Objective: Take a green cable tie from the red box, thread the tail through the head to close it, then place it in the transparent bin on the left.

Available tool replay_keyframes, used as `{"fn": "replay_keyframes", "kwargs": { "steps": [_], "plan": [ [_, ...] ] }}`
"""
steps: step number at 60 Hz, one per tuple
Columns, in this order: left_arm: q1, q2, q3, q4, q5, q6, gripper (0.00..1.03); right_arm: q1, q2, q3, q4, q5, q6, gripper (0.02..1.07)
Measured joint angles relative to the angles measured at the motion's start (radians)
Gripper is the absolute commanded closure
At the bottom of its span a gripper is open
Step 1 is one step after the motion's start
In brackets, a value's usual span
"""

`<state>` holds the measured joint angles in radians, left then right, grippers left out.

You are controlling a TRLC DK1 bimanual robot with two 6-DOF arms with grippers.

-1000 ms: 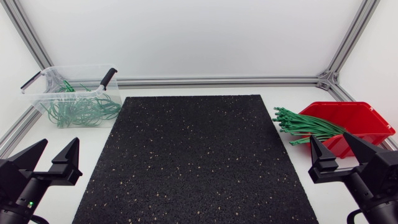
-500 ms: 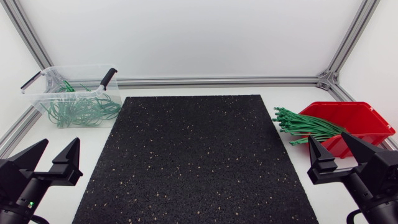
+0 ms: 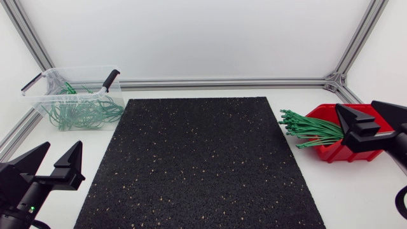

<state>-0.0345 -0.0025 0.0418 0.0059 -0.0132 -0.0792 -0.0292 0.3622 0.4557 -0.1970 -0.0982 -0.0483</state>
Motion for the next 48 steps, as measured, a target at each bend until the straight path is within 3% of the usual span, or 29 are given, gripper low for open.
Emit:
{"fn": "replay_keyframes", "kwargs": {
  "steps": [6, 22, 38, 48],
  "plan": [
    [-0.001, 0.000, 0.000, 0.000, 0.000, 0.000, 0.04, -0.035, 0.099, 0.097, -0.035, -0.069, -0.006, 0.06],
    [-0.001, 0.000, 0.000, 0.000, 0.000, 0.000, 0.04, -0.231, 0.397, 0.344, -0.207, -0.376, -0.077, 0.07],
    [-0.001, 0.000, 0.000, 0.000, 0.000, 0.000, 0.04, -0.281, 0.702, 0.609, -0.558, -0.456, -0.390, 0.07],
    [-0.002, 0.000, 0.000, 0.000, 0.000, 0.000, 0.04, -0.282, 0.879, 0.689, -0.658, -0.460, -0.562, 0.07]
  ]
}}
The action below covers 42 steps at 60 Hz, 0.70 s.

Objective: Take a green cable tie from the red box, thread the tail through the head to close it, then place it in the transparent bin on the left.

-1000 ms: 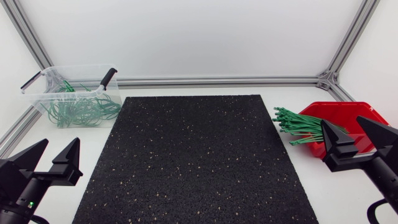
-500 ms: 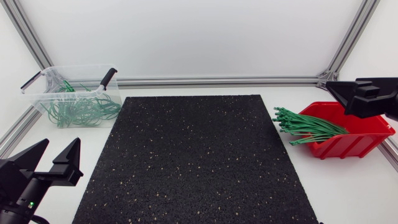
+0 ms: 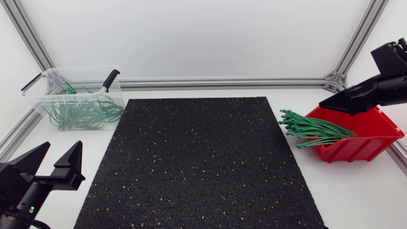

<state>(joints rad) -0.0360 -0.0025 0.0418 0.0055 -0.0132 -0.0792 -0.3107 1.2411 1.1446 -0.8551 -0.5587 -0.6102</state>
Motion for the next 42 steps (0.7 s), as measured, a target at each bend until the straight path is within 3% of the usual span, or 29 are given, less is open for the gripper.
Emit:
{"fn": "replay_keyframes", "kwargs": {
  "steps": [9, 23, 42],
  "plan": [
    [0.000, 0.000, 0.000, 0.000, 0.000, 0.000, 0.04, 0.003, 0.138, 0.063, -0.090, 0.071, -0.219, 0.07],
    [0.000, 0.000, 0.000, 0.000, 0.000, 0.000, 0.04, 0.029, 0.174, 0.064, -0.134, 0.192, -0.553, 0.07],
    [0.000, 0.000, 0.000, 0.000, 0.000, 0.000, 0.04, 0.069, 0.236, -0.079, -0.113, 0.306, -0.819, 0.07]
  ]
}}
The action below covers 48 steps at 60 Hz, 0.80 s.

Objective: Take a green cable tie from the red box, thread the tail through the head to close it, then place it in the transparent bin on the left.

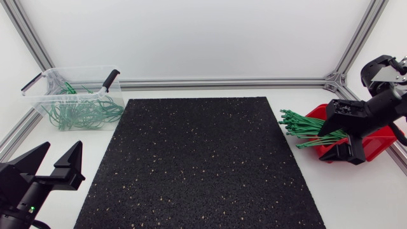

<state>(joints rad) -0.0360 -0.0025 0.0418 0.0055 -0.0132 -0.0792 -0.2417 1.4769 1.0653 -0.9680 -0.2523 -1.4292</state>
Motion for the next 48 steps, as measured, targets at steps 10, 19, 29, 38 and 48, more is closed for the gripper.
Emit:
{"fn": "replay_keyframes", "kwargs": {
  "steps": [10, 19, 29, 38, 48],
  "plan": [
    [0.000, 0.000, 0.000, 0.000, 0.000, 0.000, 0.04, 0.009, -0.009, -0.113, 0.117, 0.024, -0.107, 0.07],
    [0.000, 0.000, 0.000, 0.000, 0.000, 0.000, 0.04, 0.024, -0.022, -0.201, 0.226, 0.058, -0.150, 0.07],
    [0.000, 0.000, 0.000, 0.000, 0.000, 0.000, 0.04, 0.032, -0.025, -0.233, 0.240, 0.075, -0.166, 0.07],
    [0.000, 0.000, 0.000, 0.000, 0.000, 0.000, 0.04, 0.032, -0.076, -0.249, 0.240, 0.074, -0.181, 0.07],
    [0.000, 0.000, 0.000, 0.000, 0.000, 0.000, 0.04, 0.032, -0.164, -0.250, 0.242, 0.056, -0.195, 0.07]
  ]
}}
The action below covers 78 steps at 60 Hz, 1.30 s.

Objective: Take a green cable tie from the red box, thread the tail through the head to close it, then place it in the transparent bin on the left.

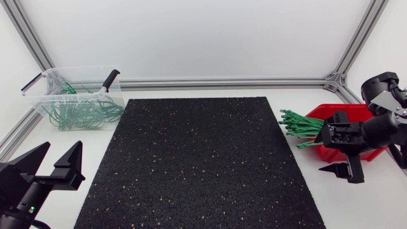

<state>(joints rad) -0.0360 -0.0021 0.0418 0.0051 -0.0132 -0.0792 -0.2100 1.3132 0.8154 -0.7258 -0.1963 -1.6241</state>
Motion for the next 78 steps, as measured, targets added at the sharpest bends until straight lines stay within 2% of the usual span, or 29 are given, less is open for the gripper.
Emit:
{"fn": "replay_keyframes", "kwargs": {
  "steps": [25, 64, 78],
  "plan": [
    [0.000, 0.000, 0.000, 0.000, 0.000, 0.000, 0.04, 0.013, 0.047, -0.011, 0.079, 0.011, 0.000, 0.07],
    [0.000, 0.000, 0.000, 0.000, 0.000, 0.000, 0.04, -0.008, 0.016, -0.058, 0.080, 0.013, -0.015, 0.07],
    [0.000, 0.000, 0.000, 0.000, 0.000, 0.000, 0.04, -0.008, 0.035, -0.056, 0.132, 0.010, -0.015, 0.07]
  ]
}}
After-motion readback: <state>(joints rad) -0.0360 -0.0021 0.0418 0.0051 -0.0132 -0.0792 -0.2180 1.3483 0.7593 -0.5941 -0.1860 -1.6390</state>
